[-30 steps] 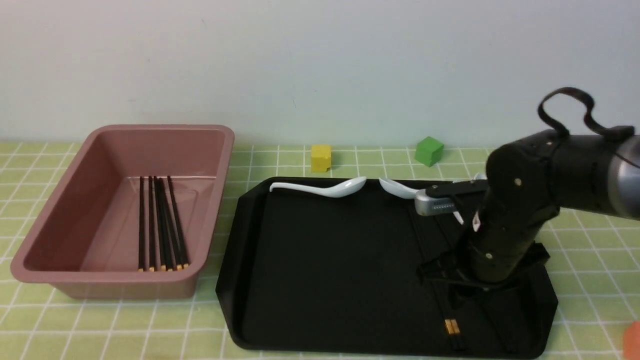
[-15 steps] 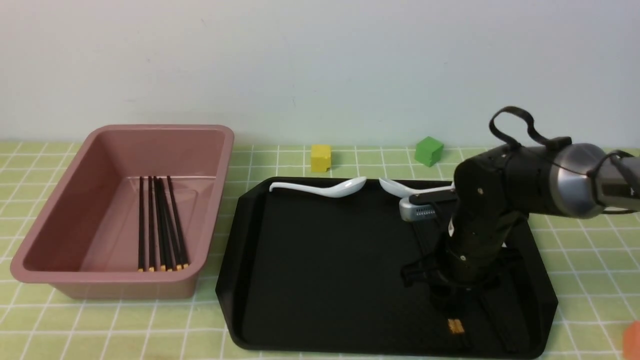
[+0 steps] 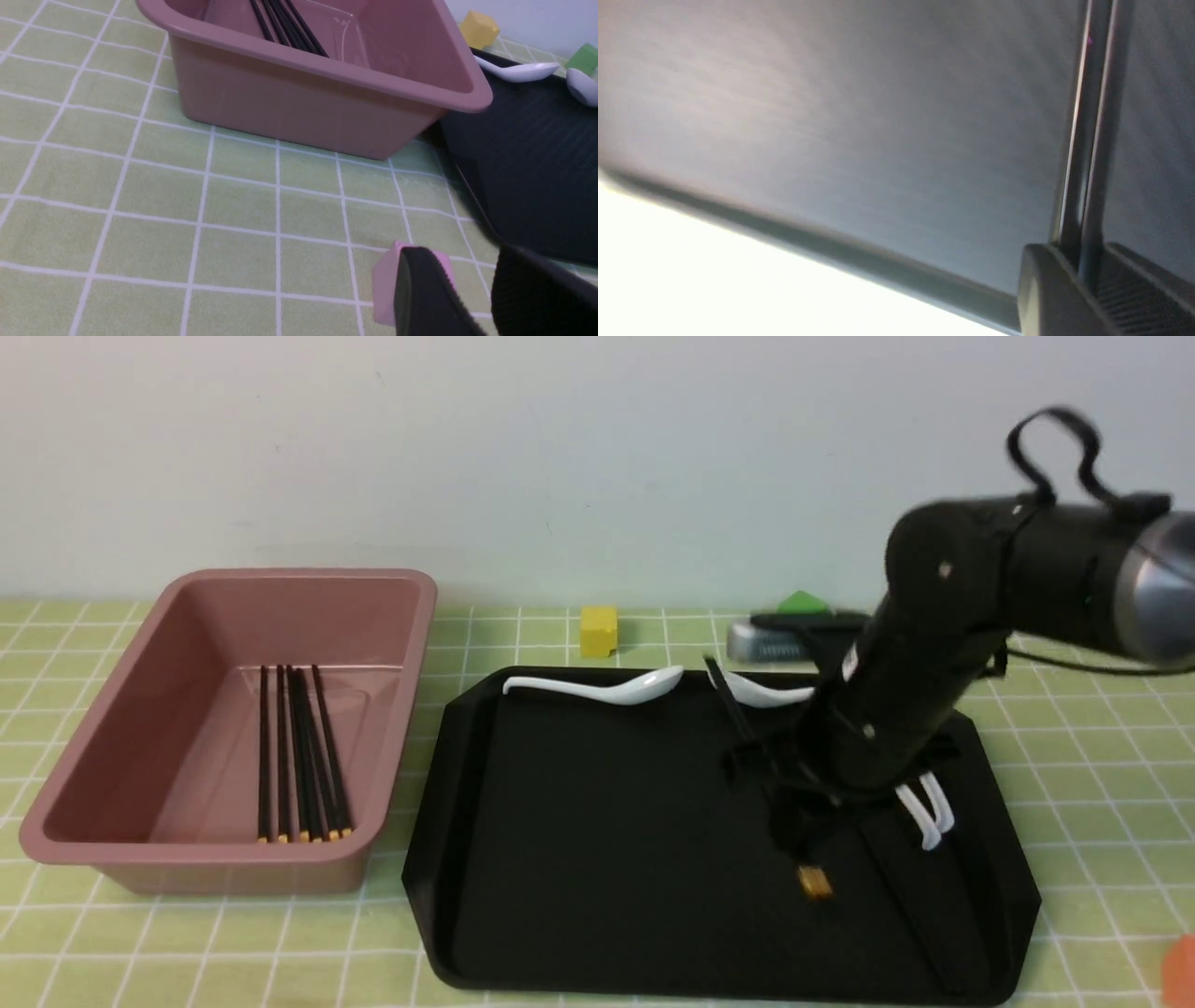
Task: On green tablecloth take chopsticks from black tray and put them in box.
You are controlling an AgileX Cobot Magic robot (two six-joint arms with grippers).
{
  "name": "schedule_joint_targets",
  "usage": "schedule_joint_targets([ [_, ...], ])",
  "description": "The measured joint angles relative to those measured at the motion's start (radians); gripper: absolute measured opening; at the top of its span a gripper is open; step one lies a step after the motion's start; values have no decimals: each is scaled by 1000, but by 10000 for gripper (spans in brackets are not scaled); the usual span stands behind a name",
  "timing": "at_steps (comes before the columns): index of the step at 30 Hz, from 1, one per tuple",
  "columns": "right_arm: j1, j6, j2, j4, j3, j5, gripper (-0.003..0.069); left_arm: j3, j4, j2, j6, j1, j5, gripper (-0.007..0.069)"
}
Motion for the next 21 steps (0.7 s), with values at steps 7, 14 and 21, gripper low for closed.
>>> schedule_joint_targets([
  [7, 145, -327, 63, 427, -233, -274, 135, 0, 0, 0, 0, 0, 0, 237],
  [14, 303, -589, 311, 695, -410, -527, 143, 0, 0, 0, 0, 0, 0, 237],
  [21, 366, -670, 449, 747, -512, -631, 304, 0, 0, 0, 0, 0, 0, 237],
])
